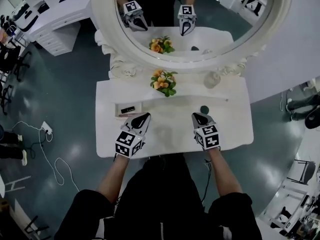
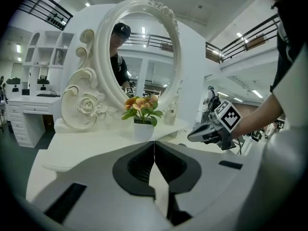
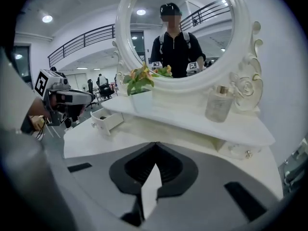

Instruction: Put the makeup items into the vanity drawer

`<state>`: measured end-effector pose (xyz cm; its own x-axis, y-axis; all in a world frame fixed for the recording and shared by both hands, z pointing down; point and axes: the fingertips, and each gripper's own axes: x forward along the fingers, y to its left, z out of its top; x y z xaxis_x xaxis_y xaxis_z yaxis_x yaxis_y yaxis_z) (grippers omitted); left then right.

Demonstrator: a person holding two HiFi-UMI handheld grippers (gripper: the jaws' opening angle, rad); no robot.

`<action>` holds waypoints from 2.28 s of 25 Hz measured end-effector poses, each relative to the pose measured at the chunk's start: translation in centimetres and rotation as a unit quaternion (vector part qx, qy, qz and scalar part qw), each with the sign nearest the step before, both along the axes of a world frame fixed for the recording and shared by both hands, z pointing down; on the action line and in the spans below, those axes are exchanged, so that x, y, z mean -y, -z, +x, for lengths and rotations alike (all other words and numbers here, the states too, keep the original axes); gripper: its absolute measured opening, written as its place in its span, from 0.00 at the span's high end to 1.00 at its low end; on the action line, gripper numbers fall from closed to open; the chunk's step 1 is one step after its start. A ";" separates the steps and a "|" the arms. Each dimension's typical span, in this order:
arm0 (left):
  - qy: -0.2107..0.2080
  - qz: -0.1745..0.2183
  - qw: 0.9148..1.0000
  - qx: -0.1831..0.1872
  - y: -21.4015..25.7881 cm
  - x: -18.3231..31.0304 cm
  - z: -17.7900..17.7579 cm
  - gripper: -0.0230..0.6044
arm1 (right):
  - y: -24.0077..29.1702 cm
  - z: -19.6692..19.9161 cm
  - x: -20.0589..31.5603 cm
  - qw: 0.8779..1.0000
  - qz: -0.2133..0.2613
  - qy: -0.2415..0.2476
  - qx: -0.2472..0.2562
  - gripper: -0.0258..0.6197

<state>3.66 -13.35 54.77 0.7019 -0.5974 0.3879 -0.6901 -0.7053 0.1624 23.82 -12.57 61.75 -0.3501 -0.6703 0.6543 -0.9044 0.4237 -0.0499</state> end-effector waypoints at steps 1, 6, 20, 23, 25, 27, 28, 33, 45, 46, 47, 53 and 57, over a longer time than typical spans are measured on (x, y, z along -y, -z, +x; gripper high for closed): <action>-0.004 -0.001 1.000 0.001 -0.1 0.1 0.3 0.93 | -0.1 0.8 0.0 1.000 0.001 -0.008 -0.004 0.95; -0.013 -0.006 1.000 0.003 -0.3 1.0 1.2 0.93 | -1.0 4.9 0.3 0.999 -0.007 -0.045 -0.020 0.95; 0.014 -0.029 0.999 0.011 -1.9 2.0 0.0 0.93 | -6.5 7.5 1.9 0.996 -0.056 -0.042 -0.063 0.66; 0.023 -0.032 0.999 0.013 -2.1 2.3 -0.5 0.93 | -8.0 8.0 2.4 0.994 -0.080 -0.048 -0.060 0.58; 0.027 -0.034 0.999 0.015 -2.3 2.3 -0.8 0.93 | -8.8 8.5 2.7 0.993 -0.087 -0.053 -0.064 0.55; 0.032 -0.036 0.999 0.016 -2.4 2.4 -1.2 0.93 | -9.5 9.1 3.0 0.991 -0.096 -0.062 -0.065 0.53; 0.035 -0.037 0.999 0.016 -2.4 2.5 -1.3 0.93 | -9.8 9.3 3.1 0.991 -0.101 -0.065 -0.065 0.53; 0.045 -0.040 0.998 0.016 -2.7 2.5 -1.7 0.93 | -10.9 10.2 3.3 0.988 -0.126 -0.075 -0.049 0.53; 0.041 -0.042 0.998 0.017 -2.9 2.3 -1.4 0.93 | -10.6 10.4 3.4 0.989 -0.120 -0.081 -0.036 0.61; 0.041 -0.042 0.998 0.017 -2.9 2.3 -1.4 0.93 | -10.5 10.3 3.4 0.989 -0.118 -0.082 -0.035 0.61; 0.041 -0.041 0.998 0.017 -2.9 2.3 -1.4 0.93 | -10.4 10.3 3.4 0.989 -0.117 -0.082 -0.034 0.62; 0.038 -0.041 0.998 0.018 -2.9 2.0 -1.4 0.93 | -10.7 10.2 2.7 0.988 -0.127 -0.078 -0.033 0.64; 0.037 -0.040 0.998 0.019 -2.8 1.8 -1.4 0.93 | -10.5 10.2 2.6 0.988 -0.127 -0.082 -0.030 0.69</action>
